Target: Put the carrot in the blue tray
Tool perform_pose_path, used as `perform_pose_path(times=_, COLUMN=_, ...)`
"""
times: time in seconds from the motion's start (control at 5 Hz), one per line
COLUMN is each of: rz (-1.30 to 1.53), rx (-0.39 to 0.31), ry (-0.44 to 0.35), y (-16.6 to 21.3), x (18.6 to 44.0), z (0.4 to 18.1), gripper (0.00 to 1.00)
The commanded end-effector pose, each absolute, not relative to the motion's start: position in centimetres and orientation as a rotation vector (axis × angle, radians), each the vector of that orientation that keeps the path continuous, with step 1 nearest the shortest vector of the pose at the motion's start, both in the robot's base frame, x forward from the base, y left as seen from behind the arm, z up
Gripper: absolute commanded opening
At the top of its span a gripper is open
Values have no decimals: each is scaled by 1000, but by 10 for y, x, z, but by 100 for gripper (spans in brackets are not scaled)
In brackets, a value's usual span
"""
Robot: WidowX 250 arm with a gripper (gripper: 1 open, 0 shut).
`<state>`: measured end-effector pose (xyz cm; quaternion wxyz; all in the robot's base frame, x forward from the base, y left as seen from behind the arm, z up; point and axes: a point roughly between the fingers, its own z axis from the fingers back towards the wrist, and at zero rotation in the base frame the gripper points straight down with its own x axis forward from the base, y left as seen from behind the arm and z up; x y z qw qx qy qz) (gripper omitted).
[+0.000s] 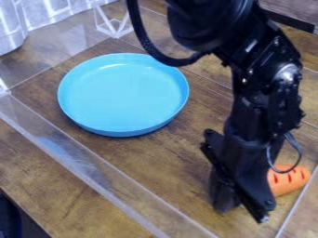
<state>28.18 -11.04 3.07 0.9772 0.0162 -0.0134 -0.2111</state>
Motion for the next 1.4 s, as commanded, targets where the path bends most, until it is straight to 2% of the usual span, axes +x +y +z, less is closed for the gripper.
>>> perform_pose_path(times=0.0, rz=-391, rx=35, ry=-127, y=-103, x=294, z=72, gripper=0)
perform_pose_path(times=0.2, rz=-349, rx=64, ry=-168, y=-89, x=293, z=110, gripper=0)
perform_pose_path(times=0.4, rz=-259, rx=109, ry=-208, y=-51, x=292, z=149, gripper=0)
perform_pose_path(times=0.6, rz=-198, rx=139, ry=-215, y=-21, x=282, z=156, gripper=0)
perform_pose_path(times=0.8, rz=-148, rx=148, ry=-200, y=13, x=257, z=152, gripper=0)
perform_pose_path(times=1.0, rz=-135, rx=145, ry=-194, y=44, x=256, z=140, gripper=0)
perform_pose_path(times=1.2, rz=-165, rx=144, ry=-186, y=53, x=257, z=128, gripper=100)
